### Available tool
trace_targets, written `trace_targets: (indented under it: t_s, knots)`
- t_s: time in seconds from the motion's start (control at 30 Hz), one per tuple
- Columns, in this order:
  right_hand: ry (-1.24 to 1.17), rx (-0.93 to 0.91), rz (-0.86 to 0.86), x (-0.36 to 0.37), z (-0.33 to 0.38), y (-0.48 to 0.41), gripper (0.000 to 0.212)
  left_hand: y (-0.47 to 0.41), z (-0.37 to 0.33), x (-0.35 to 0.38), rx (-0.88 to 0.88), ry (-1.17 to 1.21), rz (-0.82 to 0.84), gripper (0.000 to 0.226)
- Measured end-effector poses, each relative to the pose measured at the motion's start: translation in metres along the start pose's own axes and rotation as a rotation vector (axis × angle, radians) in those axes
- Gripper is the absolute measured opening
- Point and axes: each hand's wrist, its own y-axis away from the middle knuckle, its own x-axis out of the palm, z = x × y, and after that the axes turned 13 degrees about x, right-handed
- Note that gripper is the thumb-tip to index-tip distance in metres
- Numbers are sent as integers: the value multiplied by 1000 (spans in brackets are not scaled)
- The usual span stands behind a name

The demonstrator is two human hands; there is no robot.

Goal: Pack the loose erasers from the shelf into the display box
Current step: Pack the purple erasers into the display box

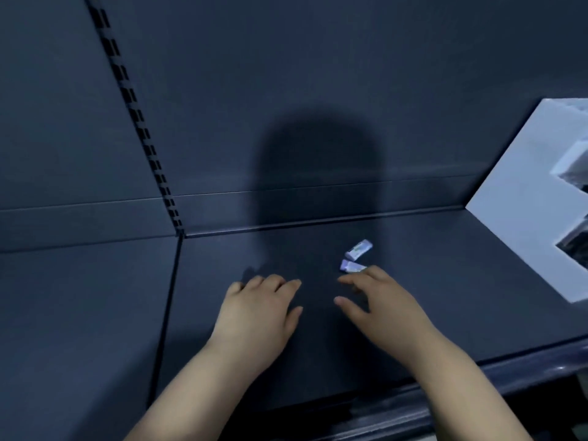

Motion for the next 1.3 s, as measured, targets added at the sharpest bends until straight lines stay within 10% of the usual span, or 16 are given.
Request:
trace_targets:
  t_s: [0.53,0.93,1.17,1.3]
  knots:
    - [83,-230,165,-3,-88,-71,38,-97,-76,47,-349,-15,186,86]
    - [149,-15,55,-13,-73,-117,67,-108,-54,38,-443,351,171,58]
    - [265,0,-103,-1,-60,-124,70,-98,-60,37,-503,412,205,82]
    - [150,-199,131,-9,-74,-124,64,-90,-46,27,-425,384,267,89]
